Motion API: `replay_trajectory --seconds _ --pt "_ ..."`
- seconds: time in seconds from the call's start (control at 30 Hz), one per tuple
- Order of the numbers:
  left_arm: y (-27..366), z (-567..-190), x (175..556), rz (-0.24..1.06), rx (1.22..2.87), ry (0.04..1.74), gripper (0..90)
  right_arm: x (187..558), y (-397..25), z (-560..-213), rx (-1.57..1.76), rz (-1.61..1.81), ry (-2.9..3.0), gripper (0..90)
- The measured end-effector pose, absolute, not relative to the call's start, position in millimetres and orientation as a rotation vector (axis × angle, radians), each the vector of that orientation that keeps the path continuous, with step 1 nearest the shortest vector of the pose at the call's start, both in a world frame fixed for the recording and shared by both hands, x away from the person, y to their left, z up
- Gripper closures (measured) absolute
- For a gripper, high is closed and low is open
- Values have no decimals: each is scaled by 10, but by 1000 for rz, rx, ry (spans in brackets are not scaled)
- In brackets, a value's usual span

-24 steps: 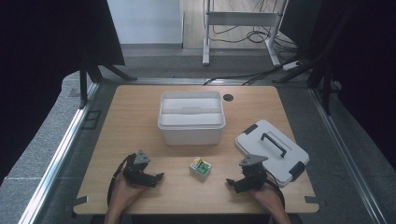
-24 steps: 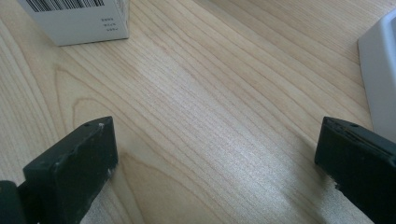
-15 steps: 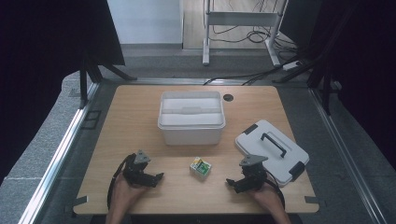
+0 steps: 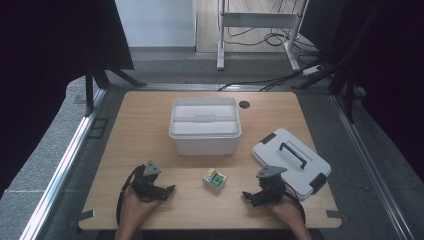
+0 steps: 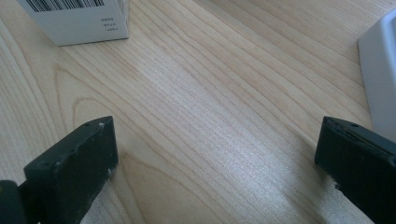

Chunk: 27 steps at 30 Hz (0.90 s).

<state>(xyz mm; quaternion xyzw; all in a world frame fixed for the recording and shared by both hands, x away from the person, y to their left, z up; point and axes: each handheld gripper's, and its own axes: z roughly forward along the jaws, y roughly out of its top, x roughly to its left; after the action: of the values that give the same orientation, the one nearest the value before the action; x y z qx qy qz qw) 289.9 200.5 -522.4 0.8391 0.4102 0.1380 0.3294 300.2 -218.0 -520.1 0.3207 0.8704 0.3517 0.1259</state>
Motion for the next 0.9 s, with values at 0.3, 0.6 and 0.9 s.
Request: replay_trajectory --seconds 0.3,0.6,0.9 --pt "1998 -5224 2899 364 2195 1078 11 3013 -2186 -5178 960 1021 2539 0" --pt "1998 -5224 2899 360 2194 1076 10 2992 -2125 -5047 918 1060 2556 0" --pt "1997 -5224 2899 361 2194 1076 10 3011 -1908 -4932 858 1100 2581 13"
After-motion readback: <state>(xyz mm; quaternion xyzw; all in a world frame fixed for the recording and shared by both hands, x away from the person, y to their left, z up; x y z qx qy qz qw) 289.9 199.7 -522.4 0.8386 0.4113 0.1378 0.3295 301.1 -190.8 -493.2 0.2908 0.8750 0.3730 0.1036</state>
